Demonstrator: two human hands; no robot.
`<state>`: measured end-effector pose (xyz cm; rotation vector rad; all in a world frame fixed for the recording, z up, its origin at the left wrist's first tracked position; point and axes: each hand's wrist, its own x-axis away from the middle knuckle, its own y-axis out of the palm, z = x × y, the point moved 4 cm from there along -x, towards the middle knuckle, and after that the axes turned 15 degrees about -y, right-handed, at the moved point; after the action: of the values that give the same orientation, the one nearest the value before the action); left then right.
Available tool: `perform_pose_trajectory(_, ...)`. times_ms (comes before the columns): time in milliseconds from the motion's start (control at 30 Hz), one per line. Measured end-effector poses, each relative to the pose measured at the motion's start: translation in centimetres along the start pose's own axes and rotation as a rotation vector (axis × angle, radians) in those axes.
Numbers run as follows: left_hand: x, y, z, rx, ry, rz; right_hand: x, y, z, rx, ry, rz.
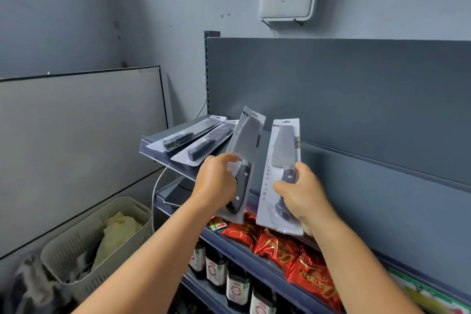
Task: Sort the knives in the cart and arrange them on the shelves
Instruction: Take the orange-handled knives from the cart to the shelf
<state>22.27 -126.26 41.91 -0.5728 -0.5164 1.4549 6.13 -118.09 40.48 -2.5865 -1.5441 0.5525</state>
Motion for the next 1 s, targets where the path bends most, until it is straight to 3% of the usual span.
perform_pose_trajectory(400, -8.3, 1.6, 1.5, -0.192, 0.048, -0.08, -5.9, 3.9, 1.4, 0.157, 0.182, 0.014)
perform_pose_trajectory(667, -9.8, 1.4, 1.2, -0.712, 0.261, -0.227, -7.1, 5.9, 0.8, 0.709, 0.226, -0.1)
perform_pose_trajectory(800, -9.7, 1.2, 1.3, -0.709, 0.343, -0.335, -7.3, 6.5, 0.6, 0.789, 0.234, -0.126)
perform_pose_trajectory(1000, -8.6, 0.7, 2.0, -0.656, 0.487, -0.232, -6.2, 6.0, 0.0, 0.813, 0.164, -0.088)
